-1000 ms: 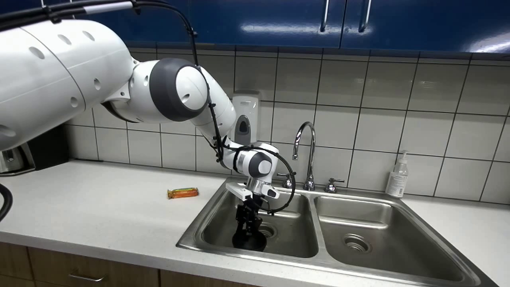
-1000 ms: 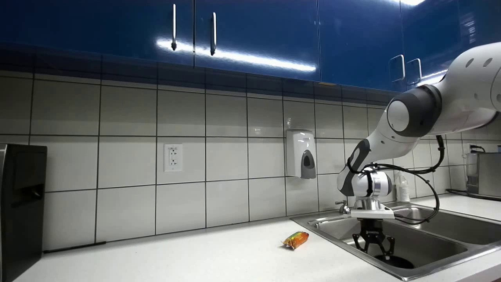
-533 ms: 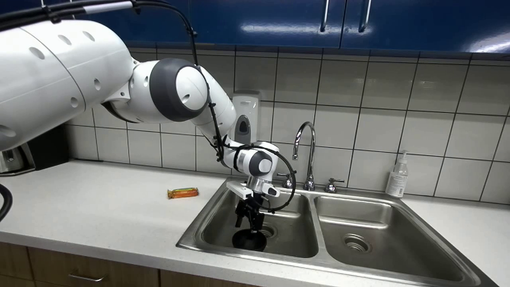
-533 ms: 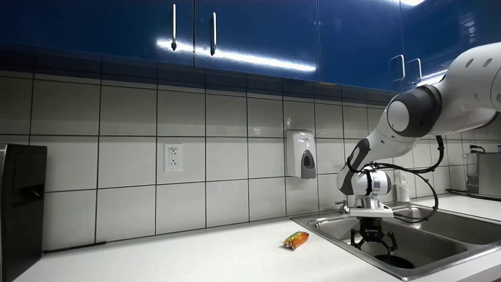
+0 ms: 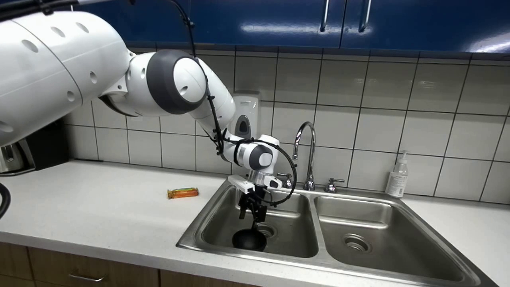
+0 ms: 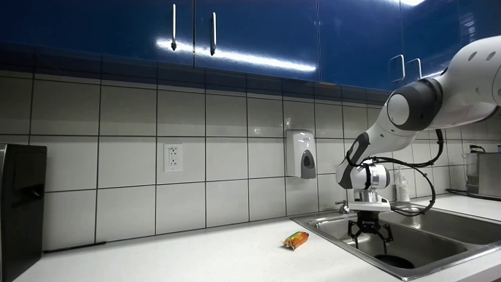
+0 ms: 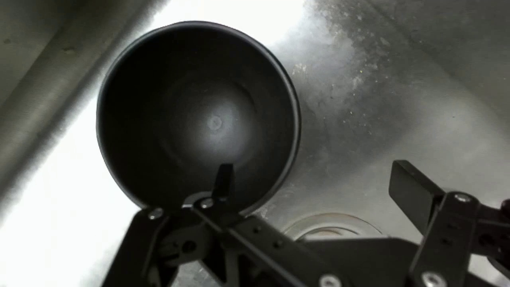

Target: Pick up the black bowl and put it in the sink

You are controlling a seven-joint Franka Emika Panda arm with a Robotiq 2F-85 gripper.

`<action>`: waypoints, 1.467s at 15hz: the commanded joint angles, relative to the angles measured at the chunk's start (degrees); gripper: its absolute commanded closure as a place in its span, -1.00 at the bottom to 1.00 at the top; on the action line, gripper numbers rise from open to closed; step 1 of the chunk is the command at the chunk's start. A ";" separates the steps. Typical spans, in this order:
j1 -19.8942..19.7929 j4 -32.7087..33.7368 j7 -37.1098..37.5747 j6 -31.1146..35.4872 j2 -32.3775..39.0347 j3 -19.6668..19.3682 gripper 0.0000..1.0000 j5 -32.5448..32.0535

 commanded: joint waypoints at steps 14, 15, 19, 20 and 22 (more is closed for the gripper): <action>6.21 -34.75 -7.89 19.83 -29.21 0.49 -1.00 -1.20; 6.89 -36.87 -8.13 20.19 -31.13 0.41 -1.00 -1.55; 10.14 -46.00 -8.21 21.75 -39.98 0.29 -1.00 -4.45; 10.84 -47.90 -8.28 21.83 -42.11 0.41 -1.00 -5.24; 12.38 -52.14 -7.89 22.15 -47.01 0.55 -1.00 -7.29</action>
